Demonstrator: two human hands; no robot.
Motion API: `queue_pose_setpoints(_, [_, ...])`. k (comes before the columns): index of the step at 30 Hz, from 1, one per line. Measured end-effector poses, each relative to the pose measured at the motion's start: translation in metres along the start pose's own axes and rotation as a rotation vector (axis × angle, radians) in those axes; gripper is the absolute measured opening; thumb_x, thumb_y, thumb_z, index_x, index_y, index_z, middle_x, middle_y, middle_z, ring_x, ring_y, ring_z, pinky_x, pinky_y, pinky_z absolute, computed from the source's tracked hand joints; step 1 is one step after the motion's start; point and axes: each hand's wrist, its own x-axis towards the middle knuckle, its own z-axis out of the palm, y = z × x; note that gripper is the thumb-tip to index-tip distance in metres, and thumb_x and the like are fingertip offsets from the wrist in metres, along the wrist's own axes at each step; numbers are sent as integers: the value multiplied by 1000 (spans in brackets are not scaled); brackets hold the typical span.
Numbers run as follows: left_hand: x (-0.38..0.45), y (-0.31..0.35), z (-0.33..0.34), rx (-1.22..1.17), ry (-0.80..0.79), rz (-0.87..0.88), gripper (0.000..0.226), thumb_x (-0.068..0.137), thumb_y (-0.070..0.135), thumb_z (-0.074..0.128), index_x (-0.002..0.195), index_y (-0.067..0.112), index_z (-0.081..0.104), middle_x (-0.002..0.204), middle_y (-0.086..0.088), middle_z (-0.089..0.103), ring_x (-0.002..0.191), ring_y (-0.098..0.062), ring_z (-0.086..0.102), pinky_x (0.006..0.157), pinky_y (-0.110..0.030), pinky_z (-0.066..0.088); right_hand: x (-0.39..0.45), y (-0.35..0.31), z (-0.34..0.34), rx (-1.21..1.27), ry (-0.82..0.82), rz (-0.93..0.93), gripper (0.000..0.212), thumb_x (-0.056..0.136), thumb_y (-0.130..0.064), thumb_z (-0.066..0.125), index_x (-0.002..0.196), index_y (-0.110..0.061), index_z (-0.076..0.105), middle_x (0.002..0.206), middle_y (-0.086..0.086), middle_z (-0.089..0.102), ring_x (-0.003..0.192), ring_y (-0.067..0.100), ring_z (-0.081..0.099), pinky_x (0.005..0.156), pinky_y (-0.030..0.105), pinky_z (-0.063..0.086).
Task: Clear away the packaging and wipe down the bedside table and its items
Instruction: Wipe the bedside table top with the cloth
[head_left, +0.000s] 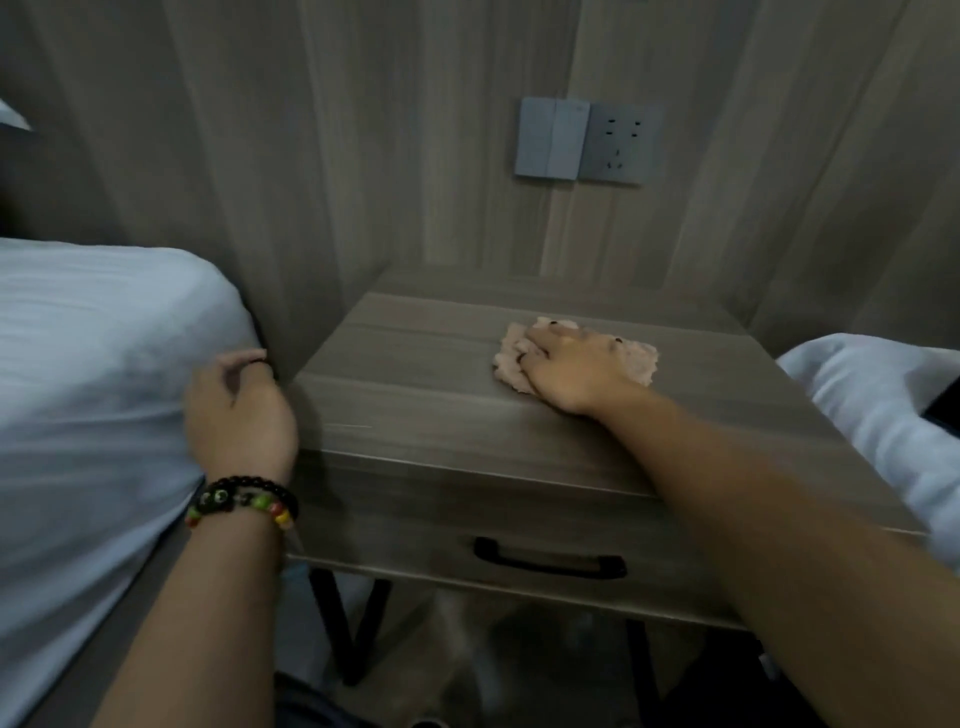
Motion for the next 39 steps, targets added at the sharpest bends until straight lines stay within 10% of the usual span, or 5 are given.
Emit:
queue_pose_setpoints(6, [24, -8, 2, -297, -116, -233, 56, 83, 36, 31, 106, -6, 61, 123, -32, 56, 116, -44, 53, 104, -51, 39, -21, -130, 28, -6, -66, -371, 63, 91, -49, 20, 149, -26, 31, 158, 9, 25, 143, 36, 22, 114, 57, 17])
queue_pose_setpoints(11, [11, -1, 6, -466, 43, -398, 41, 100, 47, 33, 80, 17, 54, 75, 0, 52, 64, -17, 49, 65, -30, 39, -24, -191, 29, 92, -99, -460, 56, 97, -42, 28, 149, -21, 31, 158, 5, 23, 144, 35, 14, 115, 59, 9])
queue_pose_setpoints(17, [11, -5, 4, -424, 78, -387, 52, 99, 51, 29, 120, 13, 58, 118, -7, 56, 102, -20, 52, 93, -33, 42, -45, -151, 22, 116, -102, -567, 52, 101, -37, 28, 152, -29, 21, 162, -2, 13, 148, 21, 7, 118, 47, 2])
queue_pose_setpoints(27, [-15, 8, 16, -172, 59, -95, 31, 104, 17, 28, 114, 6, 55, 122, -6, 54, 110, -20, 44, 85, -26, 25, -26, -141, 29, 58, -94, -504, 55, 98, -46, 22, 150, -31, 22, 161, 4, 14, 147, 36, 9, 114, 62, 9])
queue_pose_setpoints(39, [-38, 10, 59, 669, -33, 398, 59, 89, 52, 21, 129, 20, 50, 157, -9, 22, 147, -26, 6, 110, -61, 3, 85, -136, 13, 75, -111, -492, 53, 102, -42, 36, 151, -26, 27, 160, -5, 20, 146, 15, 18, 113, 32, 9])
